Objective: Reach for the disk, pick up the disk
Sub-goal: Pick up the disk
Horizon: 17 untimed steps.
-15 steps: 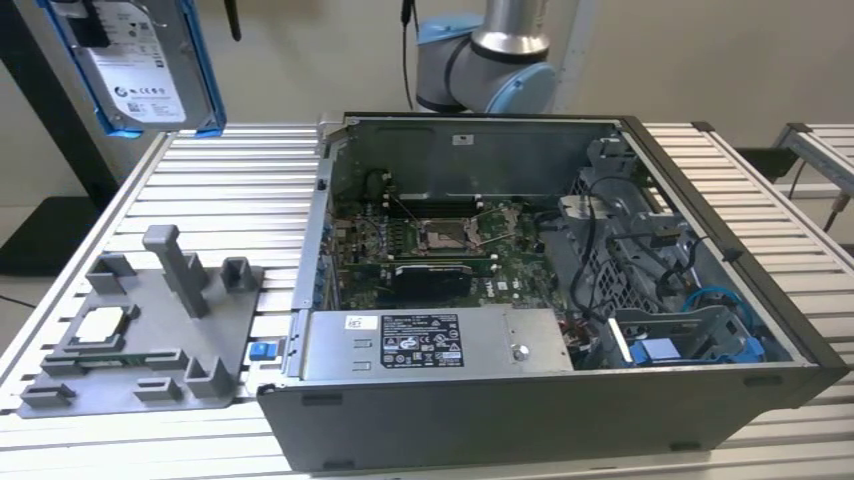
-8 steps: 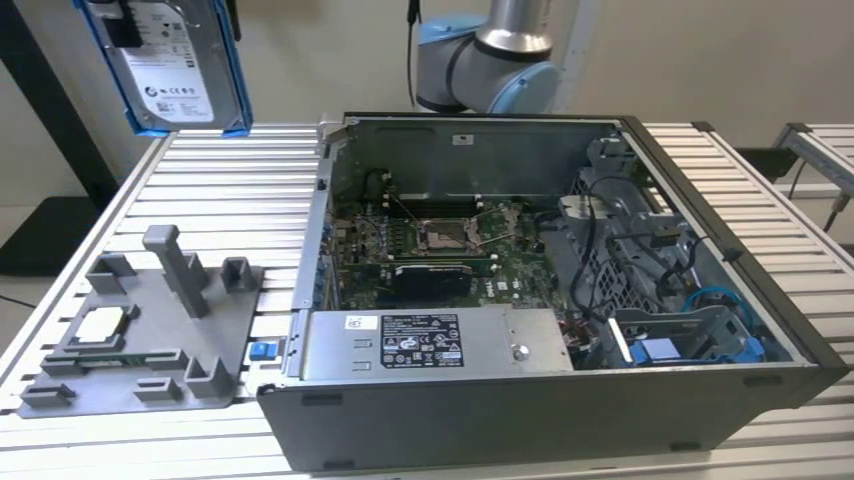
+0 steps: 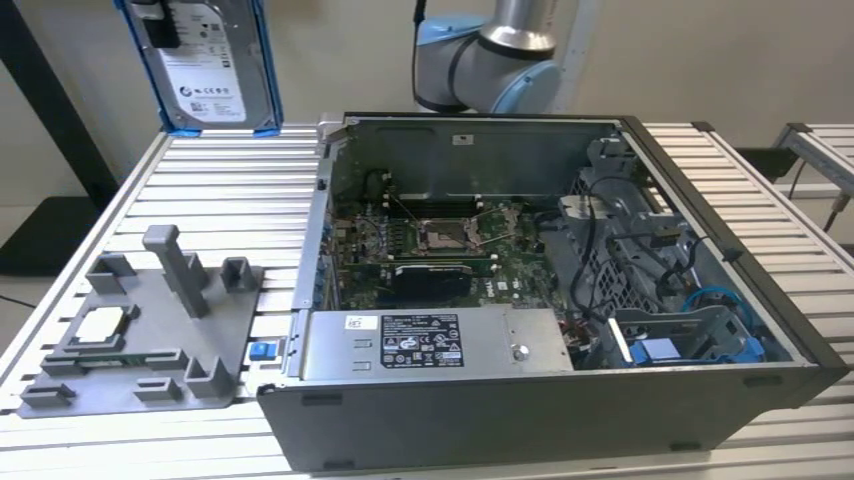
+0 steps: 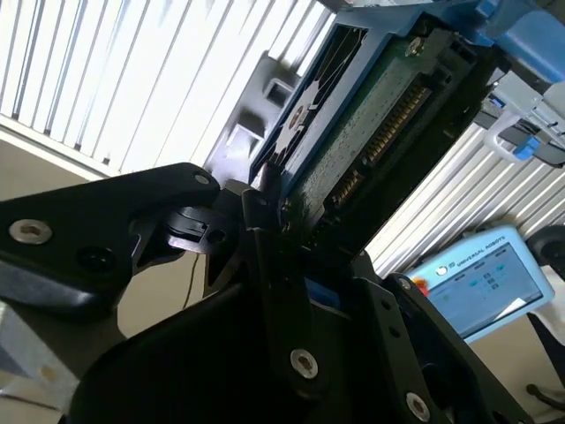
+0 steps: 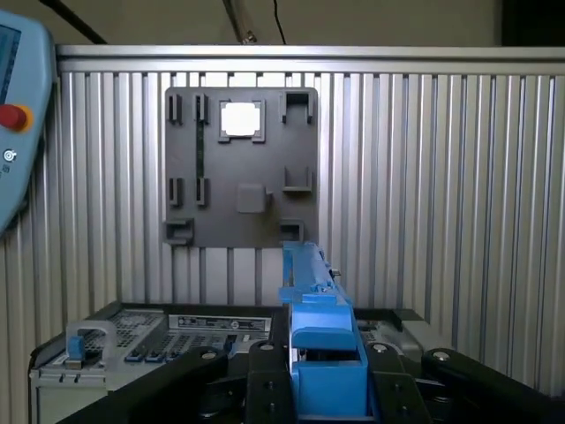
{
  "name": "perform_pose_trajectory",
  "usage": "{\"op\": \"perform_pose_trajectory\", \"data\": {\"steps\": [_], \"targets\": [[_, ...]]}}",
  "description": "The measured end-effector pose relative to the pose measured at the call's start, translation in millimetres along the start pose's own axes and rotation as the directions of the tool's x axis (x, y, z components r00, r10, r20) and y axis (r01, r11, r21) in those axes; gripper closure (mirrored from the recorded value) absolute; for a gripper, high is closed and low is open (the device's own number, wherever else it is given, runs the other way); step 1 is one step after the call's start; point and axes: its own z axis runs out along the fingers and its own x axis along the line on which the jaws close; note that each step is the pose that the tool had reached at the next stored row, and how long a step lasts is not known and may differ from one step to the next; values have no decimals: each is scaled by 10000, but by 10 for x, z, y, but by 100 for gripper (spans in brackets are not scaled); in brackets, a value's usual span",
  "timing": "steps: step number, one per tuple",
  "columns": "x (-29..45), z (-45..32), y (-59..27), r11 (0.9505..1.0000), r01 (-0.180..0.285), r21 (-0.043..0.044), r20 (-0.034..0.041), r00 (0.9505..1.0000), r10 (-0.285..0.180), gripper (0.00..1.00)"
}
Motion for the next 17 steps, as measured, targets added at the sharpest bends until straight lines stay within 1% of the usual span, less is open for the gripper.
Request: {"op": "perform_pose_trajectory", "data": {"steps": [8,17], "targets": [[-2,-4,-283,10000,10,-20,1,10000,-10,100],[-6,-9,-632,10000,19,-52,1,10000,-19,100]]}}
